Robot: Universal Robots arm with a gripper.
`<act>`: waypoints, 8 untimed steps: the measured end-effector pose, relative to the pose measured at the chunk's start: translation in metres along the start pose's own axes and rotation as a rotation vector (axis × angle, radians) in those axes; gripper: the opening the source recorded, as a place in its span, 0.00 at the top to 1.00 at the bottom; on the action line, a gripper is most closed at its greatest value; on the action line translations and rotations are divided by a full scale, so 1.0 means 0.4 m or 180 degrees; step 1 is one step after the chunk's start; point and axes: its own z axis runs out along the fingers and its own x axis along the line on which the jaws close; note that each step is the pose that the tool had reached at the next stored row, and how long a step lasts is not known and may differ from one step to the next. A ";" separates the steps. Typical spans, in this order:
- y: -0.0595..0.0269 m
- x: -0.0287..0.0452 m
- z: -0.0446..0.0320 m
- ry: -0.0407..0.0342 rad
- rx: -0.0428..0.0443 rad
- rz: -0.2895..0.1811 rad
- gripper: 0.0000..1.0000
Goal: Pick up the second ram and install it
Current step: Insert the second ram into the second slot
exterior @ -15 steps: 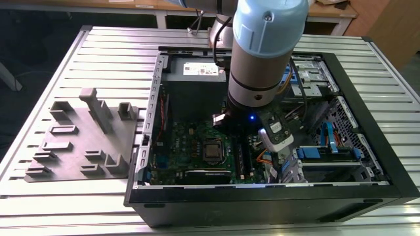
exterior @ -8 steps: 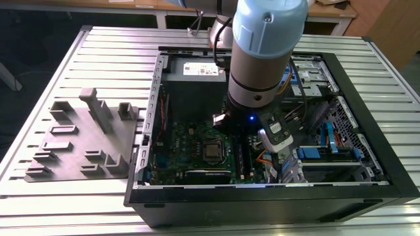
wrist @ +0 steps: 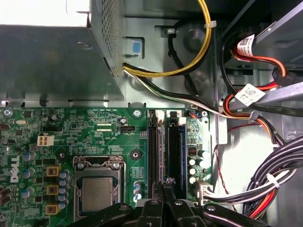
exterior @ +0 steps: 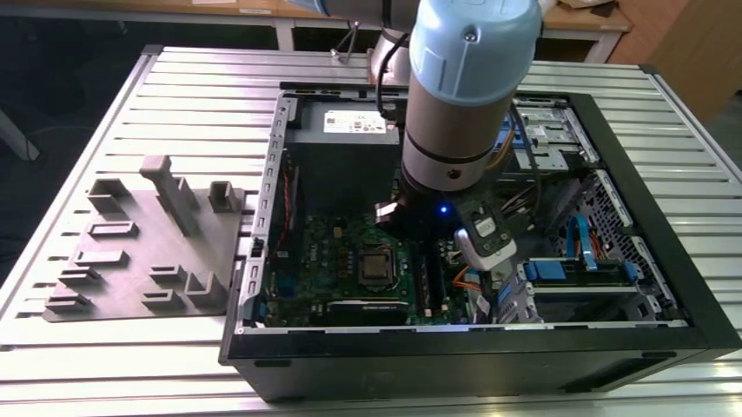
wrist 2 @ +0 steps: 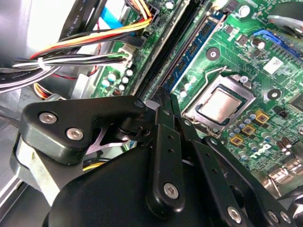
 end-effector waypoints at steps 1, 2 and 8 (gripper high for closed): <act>0.000 0.000 0.000 0.0000 0.0000 0.0000 0.92; 0.000 0.001 0.001 0.0000 -0.0001 0.0000 0.92; 0.000 0.001 0.004 0.0000 0.0000 0.0000 0.92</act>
